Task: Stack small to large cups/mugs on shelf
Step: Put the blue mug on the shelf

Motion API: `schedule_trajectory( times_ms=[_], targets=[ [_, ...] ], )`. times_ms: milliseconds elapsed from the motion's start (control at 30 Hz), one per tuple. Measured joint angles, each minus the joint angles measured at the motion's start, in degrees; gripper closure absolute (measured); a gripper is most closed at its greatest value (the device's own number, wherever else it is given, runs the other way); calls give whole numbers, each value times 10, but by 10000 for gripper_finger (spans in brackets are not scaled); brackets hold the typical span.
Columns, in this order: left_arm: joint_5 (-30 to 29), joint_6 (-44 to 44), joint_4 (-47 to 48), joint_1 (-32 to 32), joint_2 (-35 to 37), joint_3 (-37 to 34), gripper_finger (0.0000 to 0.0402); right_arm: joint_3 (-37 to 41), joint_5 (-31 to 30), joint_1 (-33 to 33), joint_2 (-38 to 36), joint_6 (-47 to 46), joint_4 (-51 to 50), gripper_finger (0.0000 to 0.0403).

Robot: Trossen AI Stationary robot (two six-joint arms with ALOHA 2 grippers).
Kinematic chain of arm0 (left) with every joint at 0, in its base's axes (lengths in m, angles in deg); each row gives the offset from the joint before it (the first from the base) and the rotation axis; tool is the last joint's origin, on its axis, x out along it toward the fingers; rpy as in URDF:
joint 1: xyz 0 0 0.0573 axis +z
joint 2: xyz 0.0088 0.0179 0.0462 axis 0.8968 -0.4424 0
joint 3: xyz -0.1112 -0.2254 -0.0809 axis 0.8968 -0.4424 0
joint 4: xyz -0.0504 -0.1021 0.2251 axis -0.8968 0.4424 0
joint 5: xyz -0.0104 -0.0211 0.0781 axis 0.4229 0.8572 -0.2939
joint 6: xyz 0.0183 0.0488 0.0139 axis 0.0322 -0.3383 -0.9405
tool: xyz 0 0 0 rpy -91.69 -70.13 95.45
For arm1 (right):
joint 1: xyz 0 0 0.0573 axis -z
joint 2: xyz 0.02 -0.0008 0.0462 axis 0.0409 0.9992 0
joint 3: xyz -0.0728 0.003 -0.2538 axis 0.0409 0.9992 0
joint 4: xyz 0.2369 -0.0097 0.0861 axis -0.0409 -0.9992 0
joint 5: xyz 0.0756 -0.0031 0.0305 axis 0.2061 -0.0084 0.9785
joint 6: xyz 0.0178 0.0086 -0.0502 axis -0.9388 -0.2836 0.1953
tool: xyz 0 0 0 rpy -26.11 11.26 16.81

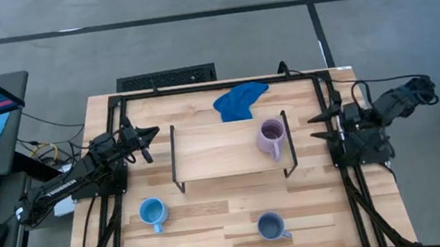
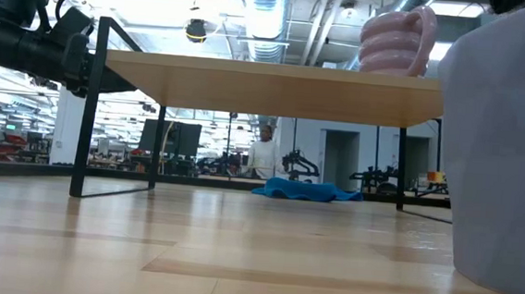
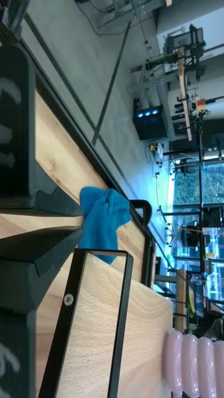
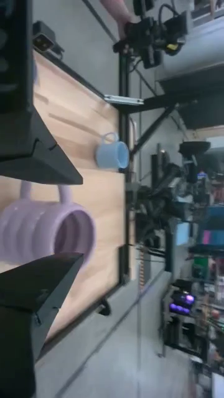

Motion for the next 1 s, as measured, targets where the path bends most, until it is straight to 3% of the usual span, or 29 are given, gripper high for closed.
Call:
schedule_trajectory(
  times_ms=[267,500,600,833,1000],
  targets=[
    [0,0,0,0,0,0,374,6,9,0,16,-50,2,193],
    [0,0,0,0,0,0,374,-2,103,-2,88,-16,71,193],
    [0,0,0,0,0,0,374,-30,112,-11,135,-5,71,193],
    [0,11,0,0,0,0,374,-150,97,-24,250,34,-17,193],
    [0,52,0,0,0,0,374,-254,82,-25,339,-52,-175,193]
  ],
)
